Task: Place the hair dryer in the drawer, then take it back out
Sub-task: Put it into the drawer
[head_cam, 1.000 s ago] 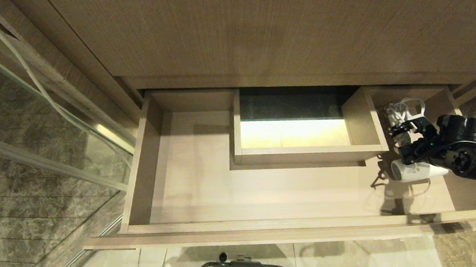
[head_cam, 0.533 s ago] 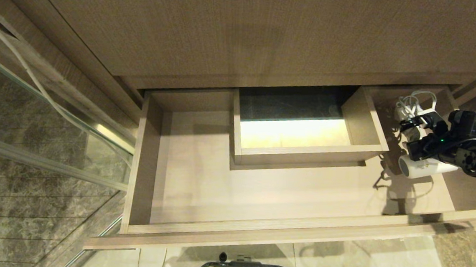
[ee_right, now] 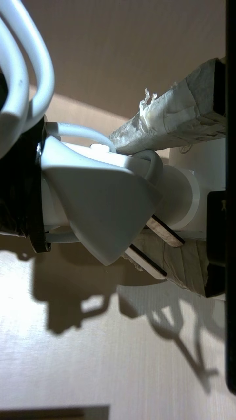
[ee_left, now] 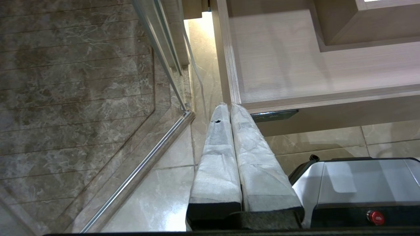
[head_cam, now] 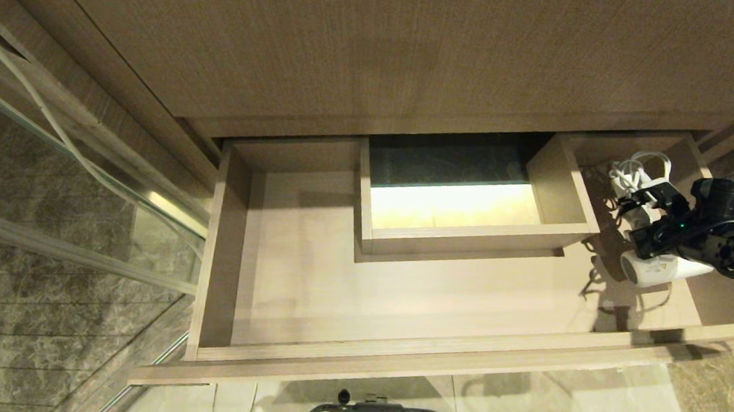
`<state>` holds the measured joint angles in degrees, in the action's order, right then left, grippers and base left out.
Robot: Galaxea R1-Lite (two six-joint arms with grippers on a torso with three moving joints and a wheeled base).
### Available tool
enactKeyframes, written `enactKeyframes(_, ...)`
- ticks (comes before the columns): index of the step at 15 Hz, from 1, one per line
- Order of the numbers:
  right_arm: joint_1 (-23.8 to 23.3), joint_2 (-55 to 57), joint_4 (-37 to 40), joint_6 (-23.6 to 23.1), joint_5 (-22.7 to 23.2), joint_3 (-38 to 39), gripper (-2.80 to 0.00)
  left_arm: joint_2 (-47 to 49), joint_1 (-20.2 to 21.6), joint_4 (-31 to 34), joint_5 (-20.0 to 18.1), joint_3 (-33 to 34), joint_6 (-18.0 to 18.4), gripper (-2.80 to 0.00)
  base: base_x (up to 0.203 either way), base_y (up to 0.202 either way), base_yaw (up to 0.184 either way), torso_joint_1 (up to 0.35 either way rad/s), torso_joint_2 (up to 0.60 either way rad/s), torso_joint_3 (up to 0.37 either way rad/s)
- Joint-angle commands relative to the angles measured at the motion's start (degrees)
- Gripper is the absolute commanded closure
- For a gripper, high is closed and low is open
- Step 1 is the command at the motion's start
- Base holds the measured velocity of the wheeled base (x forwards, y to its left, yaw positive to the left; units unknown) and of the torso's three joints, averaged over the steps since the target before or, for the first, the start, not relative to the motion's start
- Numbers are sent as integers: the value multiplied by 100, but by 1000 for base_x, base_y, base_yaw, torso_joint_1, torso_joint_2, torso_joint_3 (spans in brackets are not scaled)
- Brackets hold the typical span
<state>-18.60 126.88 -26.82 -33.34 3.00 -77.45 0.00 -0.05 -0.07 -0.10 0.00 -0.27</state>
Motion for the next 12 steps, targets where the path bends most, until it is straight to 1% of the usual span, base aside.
enactKeyframes(1, 6, 206, 9, -8, -1, -42, 0, 0, -4, -1, 1, 0, 0, 0, 0, 0, 0, 0, 0, 0)
enactKeyframes(2, 1, 322, 10, 32, 2, -42, 0, 0, -4, -1, 1, 7, 0, 0, 0, 0, 0, 0, 0, 0)
enactKeyframes(4, 6, 499, 69, -72, 29, -243, 0, 0, -4, -1, 7, 8, -3, 0, 0, 0, 0, 0, 0, 0)
enactKeyframes(7, 59, 513, 27, -102, -10, -332, 0, 0, -4, -1, 1, 9, 0, 0, 0, 0, 0, 0, 0, 0)
enactKeyframes(9, 59, 472, 18, -245, -5, -422, 0, 0, -4, -1, 1, 8, -5, 0, 0, 0, 0, 0, 0, 0)
enactKeyframes(10, 59, 436, 32, -258, 1, -449, -280, 0, -4, -1, 1, 0, 0, 0, 0, 0, 0, 0, 0, 0)
enactKeyframes(12, 50, 373, 55, -268, -36, -378, -280, 0, -4, -1, 1, 0, -1, 0, 0, 0, 0, 0, 0, 0)
